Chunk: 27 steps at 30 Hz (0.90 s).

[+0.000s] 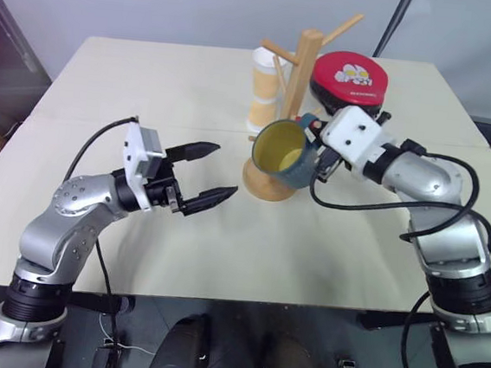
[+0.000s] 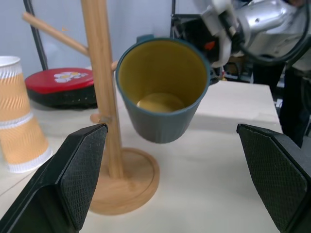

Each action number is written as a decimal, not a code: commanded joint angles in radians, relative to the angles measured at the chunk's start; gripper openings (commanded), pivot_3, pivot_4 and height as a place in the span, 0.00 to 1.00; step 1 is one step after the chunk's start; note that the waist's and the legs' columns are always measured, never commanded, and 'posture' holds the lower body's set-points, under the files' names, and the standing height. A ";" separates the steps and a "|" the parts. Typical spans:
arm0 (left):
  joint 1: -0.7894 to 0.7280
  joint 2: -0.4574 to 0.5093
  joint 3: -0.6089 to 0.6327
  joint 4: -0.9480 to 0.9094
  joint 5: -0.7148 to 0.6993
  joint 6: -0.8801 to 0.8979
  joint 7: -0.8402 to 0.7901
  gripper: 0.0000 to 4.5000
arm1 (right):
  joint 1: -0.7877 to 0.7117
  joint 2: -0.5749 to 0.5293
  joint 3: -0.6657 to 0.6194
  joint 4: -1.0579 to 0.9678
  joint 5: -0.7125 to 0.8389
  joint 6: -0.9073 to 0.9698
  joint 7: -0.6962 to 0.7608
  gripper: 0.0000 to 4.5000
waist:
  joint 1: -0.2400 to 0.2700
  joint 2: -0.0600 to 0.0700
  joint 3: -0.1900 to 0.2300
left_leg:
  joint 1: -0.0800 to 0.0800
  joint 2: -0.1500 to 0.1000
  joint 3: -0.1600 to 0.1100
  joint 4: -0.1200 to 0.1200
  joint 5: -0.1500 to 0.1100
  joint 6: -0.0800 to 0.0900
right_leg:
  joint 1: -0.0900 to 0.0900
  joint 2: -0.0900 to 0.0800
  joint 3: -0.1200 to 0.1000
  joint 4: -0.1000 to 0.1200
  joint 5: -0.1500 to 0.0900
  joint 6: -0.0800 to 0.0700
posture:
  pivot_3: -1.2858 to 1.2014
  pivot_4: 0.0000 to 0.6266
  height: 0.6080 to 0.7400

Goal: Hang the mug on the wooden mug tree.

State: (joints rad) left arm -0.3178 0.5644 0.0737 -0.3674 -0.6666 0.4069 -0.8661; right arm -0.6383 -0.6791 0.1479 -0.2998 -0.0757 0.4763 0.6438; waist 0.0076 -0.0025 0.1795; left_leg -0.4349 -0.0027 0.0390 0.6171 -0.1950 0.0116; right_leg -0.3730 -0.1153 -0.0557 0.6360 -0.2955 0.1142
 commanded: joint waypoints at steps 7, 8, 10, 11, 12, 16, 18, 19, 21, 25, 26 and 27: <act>-0.025 0.002 0.031 -0.016 -0.015 -0.004 0.009 1.00 | -0.024 -0.021 -0.081 -0.059 0.021 0.005 0.005 0.66 | 0.001 0.000 0.000 | 0.000 0.000 0.000 0.000 0.000 0.000 | 0.000 0.000 0.000 0.000 0.000 0.000 | 0.52 0.24 1.00; -0.026 0.002 0.031 -0.013 -0.014 -0.005 0.009 1.00 | -0.021 -0.024 -0.090 -0.064 0.028 0.009 0.008 0.66 | 0.001 0.000 0.000 | 0.000 0.000 0.000 0.000 0.000 0.000 | 0.000 0.000 0.000 0.000 0.000 0.000 | 0.52 0.24 1.00; -0.029 -0.003 0.037 0.004 -0.016 0.002 0.022 1.00 | 0.026 -0.050 -0.176 -0.094 0.093 0.032 0.044 0.66 | 0.005 0.000 0.000 | 0.000 0.000 0.000 0.000 0.000 0.000 | 0.000 0.000 0.000 0.000 0.000 0.000 | 0.52 0.24 1.00; -0.029 -0.008 0.044 0.016 -0.022 0.009 0.031 1.00 | 0.062 -0.070 -0.226 -0.114 0.128 0.036 0.070 0.66 | 0.006 -0.001 0.000 | 0.000 0.000 0.000 0.000 0.000 0.000 | 0.000 0.000 0.000 -0.001 0.000 0.000 | 0.52 0.24 1.00; -0.029 -0.011 0.048 0.026 -0.027 0.013 0.036 1.00 | 0.088 -0.083 -0.258 -0.127 0.152 0.039 0.087 0.66 | 0.008 -0.001 0.000 | 0.000 0.000 0.000 0.000 0.000 0.000 | 0.001 0.000 0.000 -0.001 0.000 0.000 | 0.52 0.24 1.00; -0.013 -0.027 0.087 0.080 -0.031 0.022 0.070 1.00 | 0.204 -0.049 -0.419 -0.159 0.291 0.084 0.094 0.66 | 0.002 -0.001 0.000 | 0.000 0.000 0.000 0.000 -0.001 0.001 | 0.002 -0.001 0.000 -0.002 0.001 0.001 | 0.52 0.24 1.00; 0.003 -0.040 0.103 0.127 0.019 -0.021 0.104 1.00 | 0.267 0.003 -0.489 -0.148 0.351 0.091 0.065 0.66 | -0.001 -0.001 0.000 | 0.000 0.001 0.000 0.000 -0.001 0.001 | 0.001 0.000 0.000 -0.001 0.001 0.001 | 0.52 0.24 1.00; 0.009 -0.047 0.111 0.148 0.032 -0.031 0.121 1.00 | 0.293 0.031 -0.513 -0.140 0.375 0.090 0.052 0.66 | -0.001 -0.001 0.000 | 0.000 0.001 0.000 0.000 -0.001 0.001 | 0.001 0.000 0.000 0.000 0.001 0.001 | 0.52 0.24 1.00; 0.031 -0.065 0.135 0.191 0.054 -0.060 0.152 1.00 | 0.357 0.101 -0.551 -0.105 0.405 0.069 0.014 0.66 | -0.002 -0.001 0.000 | 0.000 0.001 0.000 0.000 0.000 0.001 | 0.001 0.000 0.000 0.000 0.001 0.001 | 0.52 0.24 1.00; 0.086 -0.113 0.163 0.268 0.117 -0.112 0.238 1.00 | 0.484 0.212 -0.542 -0.016 0.384 -0.072 -0.034 0.66 | 0.003 -0.001 0.000 | 0.001 0.000 0.001 0.000 0.000 0.001 | 0.001 0.000 0.000 -0.001 0.001 0.001 | 0.52 0.24 1.00; 0.103 -0.125 0.165 0.281 0.140 -0.132 0.259 1.00 | 0.504 0.236 -0.540 0.011 0.386 -0.104 -0.041 0.66 | 0.003 -0.001 0.000 | 0.001 0.000 0.001 0.000 -0.001 0.001 | 0.001 0.000 0.000 -0.001 0.001 0.001 | 0.52 0.24 1.00; 0.118 -0.135 0.167 0.290 0.161 -0.149 0.280 1.00 | 0.521 0.253 -0.535 0.035 0.383 -0.139 -0.043 0.66 | 0.003 -0.001 0.000 | 0.001 0.000 0.001 0.000 -0.001 0.001 | 0.001 -0.001 0.000 -0.001 0.001 0.001 | 0.52 0.24 1.00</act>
State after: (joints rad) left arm -0.2058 0.4386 0.2206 -0.0732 -0.5384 0.3007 -0.6191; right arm -0.1149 -0.4298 -0.3666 -0.2687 0.2998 0.4133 0.6134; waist 0.0108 -0.0036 0.1797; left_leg -0.4344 -0.0028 0.0402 0.6173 -0.1955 0.0124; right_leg -0.3722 -0.1161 -0.0552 0.6357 -0.2946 0.1157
